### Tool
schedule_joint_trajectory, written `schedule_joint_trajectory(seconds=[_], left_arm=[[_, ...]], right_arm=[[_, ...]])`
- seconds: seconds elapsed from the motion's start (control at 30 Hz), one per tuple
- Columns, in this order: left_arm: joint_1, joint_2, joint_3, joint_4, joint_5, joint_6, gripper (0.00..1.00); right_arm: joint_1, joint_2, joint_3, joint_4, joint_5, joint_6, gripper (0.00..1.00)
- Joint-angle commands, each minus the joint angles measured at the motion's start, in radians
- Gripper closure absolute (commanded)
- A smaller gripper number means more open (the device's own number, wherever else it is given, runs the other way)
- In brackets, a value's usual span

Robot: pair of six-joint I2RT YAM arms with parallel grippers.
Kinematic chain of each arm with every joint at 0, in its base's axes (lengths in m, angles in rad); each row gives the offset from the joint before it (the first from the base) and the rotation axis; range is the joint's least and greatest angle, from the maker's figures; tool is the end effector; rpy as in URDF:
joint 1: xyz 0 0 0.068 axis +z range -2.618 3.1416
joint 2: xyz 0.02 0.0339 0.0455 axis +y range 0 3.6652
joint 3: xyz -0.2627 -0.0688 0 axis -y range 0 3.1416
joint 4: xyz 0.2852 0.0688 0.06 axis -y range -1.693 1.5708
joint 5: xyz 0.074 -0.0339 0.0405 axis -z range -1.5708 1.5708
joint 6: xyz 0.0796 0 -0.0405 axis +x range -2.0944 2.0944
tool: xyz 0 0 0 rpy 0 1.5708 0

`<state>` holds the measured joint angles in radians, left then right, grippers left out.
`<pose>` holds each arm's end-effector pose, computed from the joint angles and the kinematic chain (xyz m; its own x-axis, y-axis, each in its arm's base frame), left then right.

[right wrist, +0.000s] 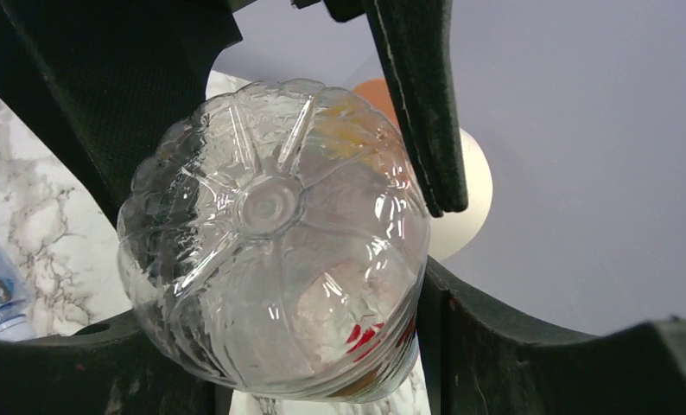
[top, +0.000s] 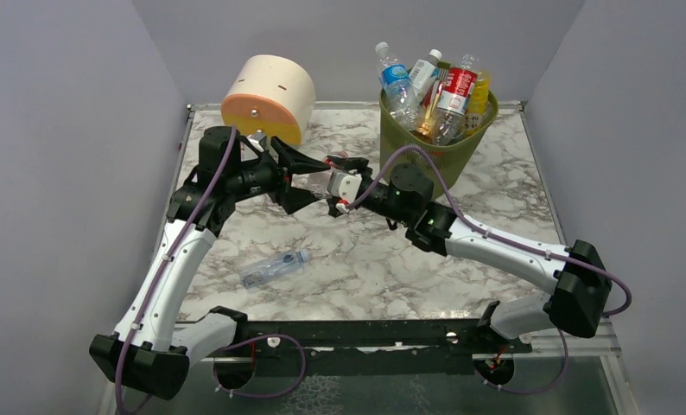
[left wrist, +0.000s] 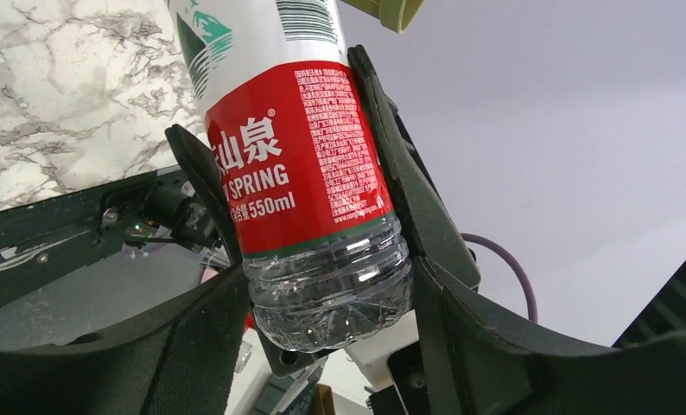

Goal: Put the plastic bottles in the bin
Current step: Pick up the plastic bottle at the center of the board.

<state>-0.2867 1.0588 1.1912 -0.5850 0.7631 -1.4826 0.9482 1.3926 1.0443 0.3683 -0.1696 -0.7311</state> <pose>0.2572 -0.1332 0.3821 -0.8344 -0.5045 0.2219 -0.3473 0.1688 -0.9224 0.2308 0.3445 0.3341 0.6090 -0.2801 -0.7420 -0.6616 0.3367 -0.6701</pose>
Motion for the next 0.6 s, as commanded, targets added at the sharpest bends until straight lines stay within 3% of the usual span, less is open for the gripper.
schedule_joint_trajectory(seconds=[0.0,0.1,0.37,0.57], left_arm=[[0.0,0.053,0.098,0.035,0.004,0.028,0.28],[0.003,0.105,0.154,0.03,0.007,0.098,0.17],[0.013,0.197,0.327,0.02,-0.036,0.28,0.03],[0.039,0.27,0.441,-0.019,-0.058,0.417,0.01]], right_arm=[[0.005,-0.049,0.016,0.019,0.053,0.086,0.39],[0.006,-0.087,0.017,-0.05,0.08,0.151,0.43],[0.004,-0.212,0.061,-0.268,0.158,0.308,0.47],[0.004,-0.231,0.271,-0.518,0.208,0.418,0.47]])
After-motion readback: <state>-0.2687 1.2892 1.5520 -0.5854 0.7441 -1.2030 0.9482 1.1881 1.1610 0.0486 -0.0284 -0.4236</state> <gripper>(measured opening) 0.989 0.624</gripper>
